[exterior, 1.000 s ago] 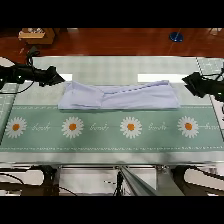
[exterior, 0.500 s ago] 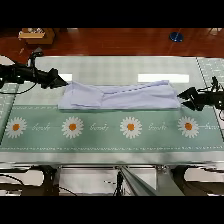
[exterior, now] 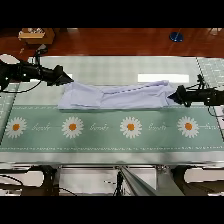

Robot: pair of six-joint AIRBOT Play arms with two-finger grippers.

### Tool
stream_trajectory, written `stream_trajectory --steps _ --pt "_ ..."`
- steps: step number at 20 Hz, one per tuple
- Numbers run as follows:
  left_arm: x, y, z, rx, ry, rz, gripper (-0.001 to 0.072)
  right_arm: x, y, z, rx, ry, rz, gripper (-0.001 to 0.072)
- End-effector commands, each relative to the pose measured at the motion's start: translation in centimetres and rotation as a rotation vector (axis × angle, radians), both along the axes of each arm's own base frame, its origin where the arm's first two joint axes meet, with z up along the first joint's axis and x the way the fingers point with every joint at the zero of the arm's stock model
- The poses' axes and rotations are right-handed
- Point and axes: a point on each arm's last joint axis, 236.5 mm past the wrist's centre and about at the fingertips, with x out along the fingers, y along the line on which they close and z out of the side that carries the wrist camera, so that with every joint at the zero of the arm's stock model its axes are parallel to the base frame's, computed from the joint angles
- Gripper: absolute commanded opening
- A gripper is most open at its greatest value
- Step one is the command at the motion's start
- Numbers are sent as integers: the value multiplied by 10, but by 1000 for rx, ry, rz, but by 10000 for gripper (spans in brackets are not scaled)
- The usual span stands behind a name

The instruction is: Fold the shirts.

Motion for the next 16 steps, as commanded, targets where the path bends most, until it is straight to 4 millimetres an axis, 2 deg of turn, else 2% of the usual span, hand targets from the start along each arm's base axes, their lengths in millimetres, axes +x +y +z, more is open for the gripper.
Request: stream_trajectory --steps 1,4,6,8,12,16 --pt "1 -26 24 -128 -6 -2 16 3 5 65 14 -127 81 19" --pt "-12 -70 32 -178 24 -62 16 -1 3 139 -54 -275 89 19" --pt "-26 -106 31 -175 30 -127 17 -11 9 179 -97 -357 90 18" --pt "-40 -147 29 -170 36 -169 18 -28 17 211 -128 -412 101 19" --pt "-60 -215 21 -158 29 -196 18 -62 31 254 -185 -483 113 18" --pt "-89 -265 10 -178 62 -246 18 -95 50 281 -191 -516 140 18"
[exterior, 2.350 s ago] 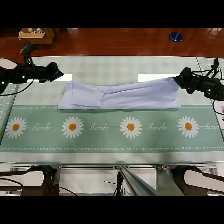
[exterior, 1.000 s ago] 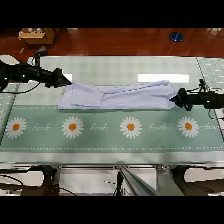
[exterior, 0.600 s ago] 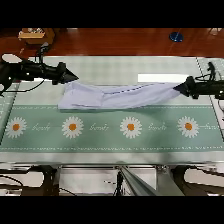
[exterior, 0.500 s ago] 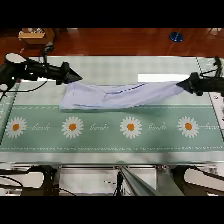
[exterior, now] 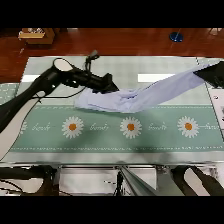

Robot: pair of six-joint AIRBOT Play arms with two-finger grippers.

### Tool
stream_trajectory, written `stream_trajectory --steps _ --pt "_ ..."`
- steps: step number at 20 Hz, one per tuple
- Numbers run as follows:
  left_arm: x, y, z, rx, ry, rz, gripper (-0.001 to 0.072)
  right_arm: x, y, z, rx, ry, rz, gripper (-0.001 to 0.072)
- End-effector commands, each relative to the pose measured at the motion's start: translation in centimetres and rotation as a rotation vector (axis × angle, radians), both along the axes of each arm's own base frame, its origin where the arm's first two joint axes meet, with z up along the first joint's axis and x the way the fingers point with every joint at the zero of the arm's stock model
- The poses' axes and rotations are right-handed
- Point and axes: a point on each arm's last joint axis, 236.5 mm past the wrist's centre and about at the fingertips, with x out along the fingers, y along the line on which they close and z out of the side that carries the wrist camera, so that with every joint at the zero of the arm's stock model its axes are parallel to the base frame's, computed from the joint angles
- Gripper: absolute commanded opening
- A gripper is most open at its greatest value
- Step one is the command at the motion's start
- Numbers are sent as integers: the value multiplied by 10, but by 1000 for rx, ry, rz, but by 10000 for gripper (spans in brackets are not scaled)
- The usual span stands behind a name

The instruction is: Fold the shirts.

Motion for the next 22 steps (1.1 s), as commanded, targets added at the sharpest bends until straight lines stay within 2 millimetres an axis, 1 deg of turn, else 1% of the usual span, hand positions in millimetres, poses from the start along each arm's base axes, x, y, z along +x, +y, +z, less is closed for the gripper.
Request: stream_trajectory --steps 1,3,5,9,11,13,14,15,16,18,20,22 --pt "-23 -48 -7 -34 36 -17 18 -33 18 21 -12 -16 28 19" --pt "-37 -70 -12 -71 89 -28 18 -43 24 29 -11 -23 30 19" --pt "-51 -90 -24 -83 135 -41 18 -51 30 36 -5 -36 36 19" --pt "-80 -129 -51 -108 238 -43 18 -67 49 63 45 -106 56 19" --pt "-102 -152 -56 -152 308 -56 17 -71 51 67 40 -120 53 19" --pt "-123 -172 -56 -196 346 -80 17 -72 50 66 35 -117 49 19" --pt "-127 -178 -56 -218 358 -76 18 -72 50 66 36 -119 48 19" --pt "-125 -183 -55 -243 352 -64 18 -72 51 66 38 -116 49 19" --pt "-116 -182 -52 -262 344 -45 17 -73 51 65 42 -107 51 19" --pt "-90 -169 -40 -304 320 -14 16 -76 53 63 43 -94 62 19" --pt "-60 -142 -11 -368 235 -27 15 -76 53 63 51 -85 56 19" --pt "-34 -106 35 -447 70 -71 15 -75 53 62 60 -77 50 19"
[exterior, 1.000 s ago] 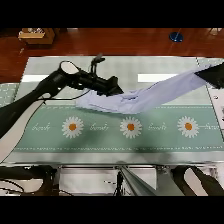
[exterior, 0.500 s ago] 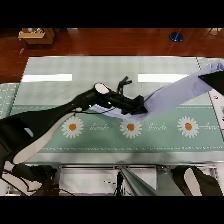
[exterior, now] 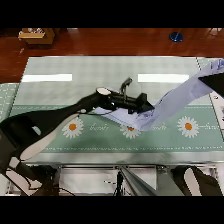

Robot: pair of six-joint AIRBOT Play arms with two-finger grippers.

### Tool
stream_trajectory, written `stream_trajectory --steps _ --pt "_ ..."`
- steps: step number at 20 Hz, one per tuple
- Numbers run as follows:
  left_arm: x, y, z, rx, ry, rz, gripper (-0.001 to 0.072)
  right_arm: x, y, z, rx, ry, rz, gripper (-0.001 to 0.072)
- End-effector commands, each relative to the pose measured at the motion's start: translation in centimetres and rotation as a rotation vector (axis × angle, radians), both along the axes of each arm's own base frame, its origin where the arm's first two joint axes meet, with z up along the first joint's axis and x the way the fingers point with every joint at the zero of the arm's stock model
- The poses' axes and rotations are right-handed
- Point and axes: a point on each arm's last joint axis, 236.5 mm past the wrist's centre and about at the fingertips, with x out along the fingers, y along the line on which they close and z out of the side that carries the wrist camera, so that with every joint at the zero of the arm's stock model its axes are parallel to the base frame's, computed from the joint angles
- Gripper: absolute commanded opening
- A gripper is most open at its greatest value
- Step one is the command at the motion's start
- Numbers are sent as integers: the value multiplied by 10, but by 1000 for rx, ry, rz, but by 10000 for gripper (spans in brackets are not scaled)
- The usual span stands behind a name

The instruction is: Fold the shirts.

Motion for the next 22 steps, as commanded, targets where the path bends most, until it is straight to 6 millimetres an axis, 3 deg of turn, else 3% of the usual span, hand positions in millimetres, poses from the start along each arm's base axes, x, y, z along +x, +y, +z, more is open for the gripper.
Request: stream_trajectory --steps 1,6,9,11,15,18,22 --pt "36 57 71 -131 -234 -5 15 0 0 -2 12 20 -3 19" --pt "72 185 200 -209 -579 131 15 18 -10 -13 38 60 -21 19" --pt "81 264 241 -72 -762 269 15 31 -15 -22 56 89 -30 19" --pt "81 311 245 86 -804 346 15 37 -2 -37 22 123 19 19" --pt "74 393 216 430 -714 464 16 63 48 -74 -61 164 111 19" --pt "55 416 196 549 -676 414 16 94 98 -92 -20 153 131 19" --pt "51 416 193 566 -676 398 16 122 161 -135 -7 163 161 19"
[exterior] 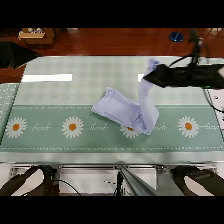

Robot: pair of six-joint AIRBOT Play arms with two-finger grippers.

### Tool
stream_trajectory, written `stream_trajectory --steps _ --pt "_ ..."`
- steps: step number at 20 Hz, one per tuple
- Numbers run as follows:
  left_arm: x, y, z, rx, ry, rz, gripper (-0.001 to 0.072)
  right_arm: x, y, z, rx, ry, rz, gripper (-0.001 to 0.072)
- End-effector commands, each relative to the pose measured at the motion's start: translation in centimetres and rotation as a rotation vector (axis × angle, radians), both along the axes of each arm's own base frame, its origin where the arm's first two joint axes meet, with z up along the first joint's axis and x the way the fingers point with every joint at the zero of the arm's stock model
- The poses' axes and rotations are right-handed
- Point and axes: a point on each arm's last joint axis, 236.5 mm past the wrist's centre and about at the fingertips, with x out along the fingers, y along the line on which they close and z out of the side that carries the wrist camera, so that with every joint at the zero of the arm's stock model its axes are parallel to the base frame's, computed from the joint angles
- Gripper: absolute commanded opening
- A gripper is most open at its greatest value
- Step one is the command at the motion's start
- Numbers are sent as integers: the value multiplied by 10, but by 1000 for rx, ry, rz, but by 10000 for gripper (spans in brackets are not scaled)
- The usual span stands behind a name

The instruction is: Fold the shirts.

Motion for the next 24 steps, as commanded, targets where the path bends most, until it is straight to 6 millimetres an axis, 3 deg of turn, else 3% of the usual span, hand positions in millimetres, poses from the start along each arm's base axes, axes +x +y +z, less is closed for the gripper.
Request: stream_trajectory --steps 1,4,5,8,9,11,13,15,18,19,20,21,22,24 --pt "-7 13 -9 53 35 24 16 27 56 -38 15 -6 -9 19" --pt "-7 13 -9 53 35 24 16 27 103 -74 74 78 -1 21" --pt "-7 13 -10 53 35 24 16 25 117 -85 83 96 6 80" --pt "-6 13 -12 51 39 27 16 10 145 -100 102 130 56 456" --pt "-6 13 -13 50 43 27 17 7 146 -99 94 121 80 513" --pt "-7 13 -18 46 55 26 16 7 134 -83 97 97 96 538" --pt "-7 13 -21 48 64 27 17 11 103 -57 91 57 94 537" --pt "-7 14 -22 50 66 28 17 7 50 -38 4 25 96 537" --pt "-7 20 -30 89 80 39 22 -29 -79 -53 -331 132 44 531" --pt "-8 23 -33 107 86 44 52 -47 -131 -64 -480 206 0 529" --pt "-8 26 -37 127 92 50 133 -66 -176 -71 -600 289 -42 528" --pt "-8 29 -40 143 98 55 159 -84 -210 -77 -676 372 -71 528" --pt "-8 33 -43 162 104 60 221 -100 -231 -85 -689 443 -86 528" --pt "-9 38 -49 191 115 68 414 -116 -231 -103 -526 536 -139 528"
